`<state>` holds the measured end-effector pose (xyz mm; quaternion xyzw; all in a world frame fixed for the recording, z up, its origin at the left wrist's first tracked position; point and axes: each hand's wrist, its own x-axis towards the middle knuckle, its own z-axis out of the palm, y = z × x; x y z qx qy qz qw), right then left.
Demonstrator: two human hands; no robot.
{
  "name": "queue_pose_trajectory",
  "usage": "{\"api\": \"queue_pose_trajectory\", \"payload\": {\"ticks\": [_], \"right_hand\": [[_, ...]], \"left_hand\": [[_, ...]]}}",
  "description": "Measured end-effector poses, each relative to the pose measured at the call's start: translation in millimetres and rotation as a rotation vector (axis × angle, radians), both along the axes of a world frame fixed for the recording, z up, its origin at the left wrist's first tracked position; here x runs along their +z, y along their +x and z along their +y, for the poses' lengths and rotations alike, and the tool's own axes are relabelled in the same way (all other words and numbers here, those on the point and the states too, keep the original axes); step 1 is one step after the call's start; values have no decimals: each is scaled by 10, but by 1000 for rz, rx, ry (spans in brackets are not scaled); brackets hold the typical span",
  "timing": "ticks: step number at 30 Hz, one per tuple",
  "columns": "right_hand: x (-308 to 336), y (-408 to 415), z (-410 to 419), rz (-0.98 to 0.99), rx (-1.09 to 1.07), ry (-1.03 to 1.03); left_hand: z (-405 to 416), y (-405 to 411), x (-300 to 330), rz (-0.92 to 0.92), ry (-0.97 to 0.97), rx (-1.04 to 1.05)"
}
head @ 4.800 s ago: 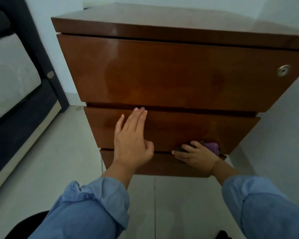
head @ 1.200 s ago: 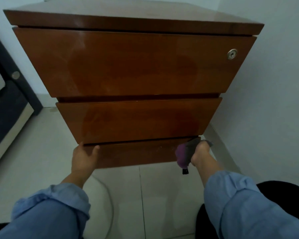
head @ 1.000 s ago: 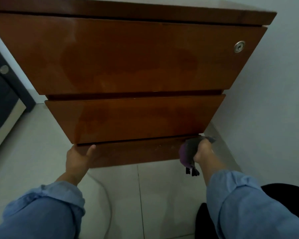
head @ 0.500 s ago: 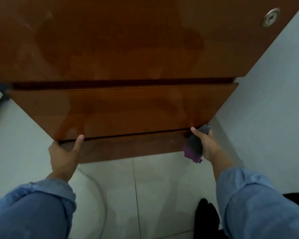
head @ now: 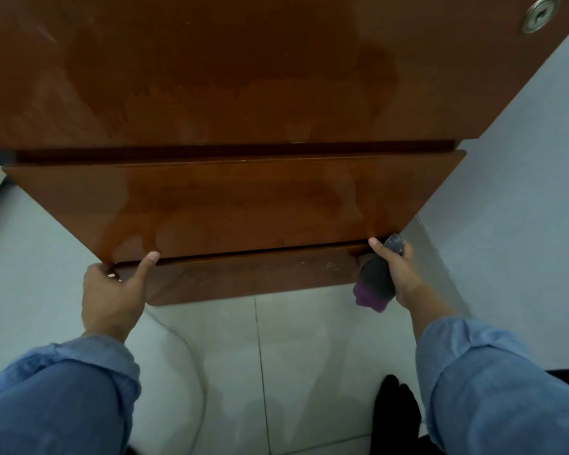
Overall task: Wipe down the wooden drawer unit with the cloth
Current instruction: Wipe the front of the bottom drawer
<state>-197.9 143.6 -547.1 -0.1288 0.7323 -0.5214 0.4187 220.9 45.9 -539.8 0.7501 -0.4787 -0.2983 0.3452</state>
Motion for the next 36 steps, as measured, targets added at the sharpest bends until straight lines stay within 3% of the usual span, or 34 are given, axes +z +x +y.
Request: {"api": "queue_pose_trajectory", "payload": {"ticks": [12, 19, 23, 28, 33, 36], "right_hand": [[-31, 104, 39, 109, -34, 11], [61, 291, 58, 165, -200, -46], [175, 418, 14, 470, -164, -94], [179, 411, 90, 858, -90, 65], [25, 708, 100, 1086, 109, 196], [51, 1081, 54, 1097, 238, 310]], "left_hand": [[90, -75, 109, -8, 86, 107], [180, -172, 143, 187, 95, 167], [196, -173, 132, 246, 70, 187], [192, -120, 75, 289, 46, 174], [225, -55, 66, 223, 93, 198], [261, -40, 109, 215, 106, 207]]}}
